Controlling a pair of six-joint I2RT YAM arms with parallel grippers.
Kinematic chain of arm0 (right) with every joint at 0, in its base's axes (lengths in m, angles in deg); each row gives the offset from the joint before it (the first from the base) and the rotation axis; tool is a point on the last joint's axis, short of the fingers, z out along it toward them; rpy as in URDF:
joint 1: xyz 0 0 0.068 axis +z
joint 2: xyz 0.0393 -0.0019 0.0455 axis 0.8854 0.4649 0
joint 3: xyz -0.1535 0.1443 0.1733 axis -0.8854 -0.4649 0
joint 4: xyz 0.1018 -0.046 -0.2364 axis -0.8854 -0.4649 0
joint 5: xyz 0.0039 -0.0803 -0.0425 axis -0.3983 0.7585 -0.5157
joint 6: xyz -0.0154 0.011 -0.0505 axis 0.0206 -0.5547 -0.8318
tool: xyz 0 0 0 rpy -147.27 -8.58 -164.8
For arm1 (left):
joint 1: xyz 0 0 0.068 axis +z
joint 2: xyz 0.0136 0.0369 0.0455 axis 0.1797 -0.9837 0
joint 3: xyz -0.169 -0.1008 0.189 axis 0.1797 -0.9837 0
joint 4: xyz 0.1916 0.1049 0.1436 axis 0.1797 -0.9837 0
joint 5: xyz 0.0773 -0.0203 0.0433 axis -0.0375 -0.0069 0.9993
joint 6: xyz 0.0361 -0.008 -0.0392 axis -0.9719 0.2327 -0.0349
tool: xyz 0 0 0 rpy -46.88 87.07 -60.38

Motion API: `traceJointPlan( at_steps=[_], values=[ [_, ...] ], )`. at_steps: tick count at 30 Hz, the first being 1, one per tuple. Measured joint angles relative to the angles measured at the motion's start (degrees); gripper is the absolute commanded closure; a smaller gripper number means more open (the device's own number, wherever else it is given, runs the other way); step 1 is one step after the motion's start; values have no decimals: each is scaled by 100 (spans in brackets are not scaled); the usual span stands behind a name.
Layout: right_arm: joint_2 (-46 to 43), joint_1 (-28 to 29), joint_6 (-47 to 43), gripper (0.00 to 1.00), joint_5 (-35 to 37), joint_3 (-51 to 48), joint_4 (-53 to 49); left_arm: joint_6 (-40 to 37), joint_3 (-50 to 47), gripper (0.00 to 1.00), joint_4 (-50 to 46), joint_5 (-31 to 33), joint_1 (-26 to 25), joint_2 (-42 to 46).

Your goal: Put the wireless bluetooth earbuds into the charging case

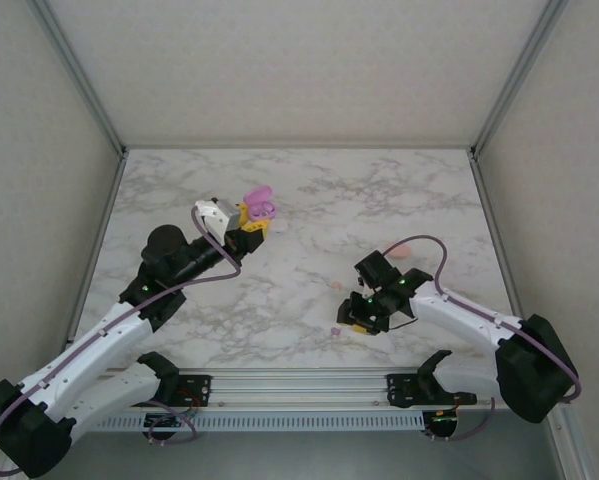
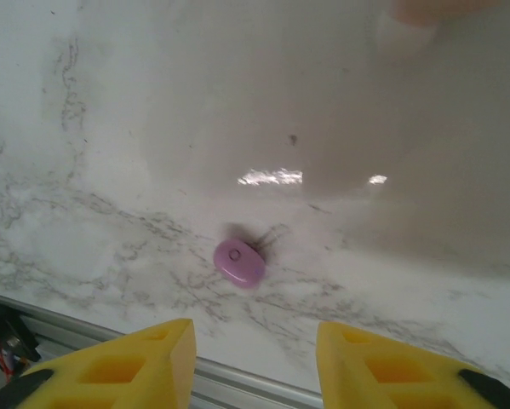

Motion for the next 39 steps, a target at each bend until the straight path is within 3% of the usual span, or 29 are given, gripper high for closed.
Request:
traceJointPlan(
  at_steps=[8,14,28,39],
  values=[
    [734,57,26,61,-251,0,798,0,0,85,-92,0,0,0],
    [1056,153,-7,61,-249,0,798,0,0,85,-114,2,0,63],
    [1423,332,-37,71,-179,275,522,0,0,85,-160,2,0,85],
    [1491,693,-37,68,-385,595,614,0,0,85,-214,4,0,85]
  ],
)
